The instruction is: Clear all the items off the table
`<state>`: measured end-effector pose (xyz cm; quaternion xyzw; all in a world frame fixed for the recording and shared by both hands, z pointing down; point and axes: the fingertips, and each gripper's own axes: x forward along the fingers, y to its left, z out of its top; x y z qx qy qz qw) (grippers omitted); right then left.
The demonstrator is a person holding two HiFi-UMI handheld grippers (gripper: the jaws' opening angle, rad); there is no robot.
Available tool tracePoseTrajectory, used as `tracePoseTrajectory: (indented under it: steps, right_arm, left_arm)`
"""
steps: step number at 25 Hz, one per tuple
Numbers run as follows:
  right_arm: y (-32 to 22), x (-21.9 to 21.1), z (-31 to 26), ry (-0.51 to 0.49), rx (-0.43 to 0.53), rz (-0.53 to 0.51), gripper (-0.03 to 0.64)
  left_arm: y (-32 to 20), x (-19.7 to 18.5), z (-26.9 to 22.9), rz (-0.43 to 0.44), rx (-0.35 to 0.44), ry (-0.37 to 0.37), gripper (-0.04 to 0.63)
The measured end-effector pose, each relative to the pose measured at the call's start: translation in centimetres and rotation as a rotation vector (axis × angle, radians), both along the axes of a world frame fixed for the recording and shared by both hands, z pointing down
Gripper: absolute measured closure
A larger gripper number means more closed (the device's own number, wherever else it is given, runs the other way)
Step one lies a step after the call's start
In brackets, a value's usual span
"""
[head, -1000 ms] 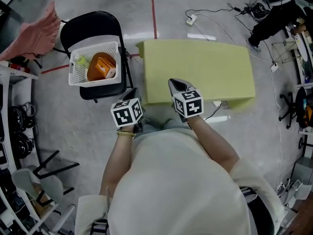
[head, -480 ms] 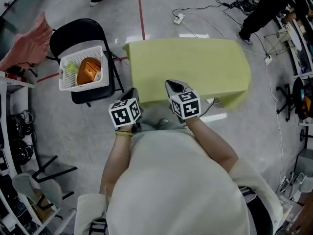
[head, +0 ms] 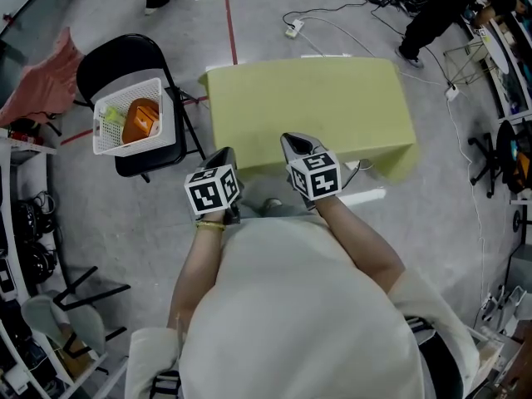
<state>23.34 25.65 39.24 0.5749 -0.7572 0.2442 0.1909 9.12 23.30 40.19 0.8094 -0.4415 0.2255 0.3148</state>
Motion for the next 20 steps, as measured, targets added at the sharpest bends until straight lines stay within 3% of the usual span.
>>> tracePoseTrajectory:
  steps: [20]
  right_arm:
    - [0.6,0.7,-0.5,0.021,0.039,0.001,0.618]
  left_arm:
    - [1.3,0.0,0.1,-0.012,0.005,-0.006,0.586]
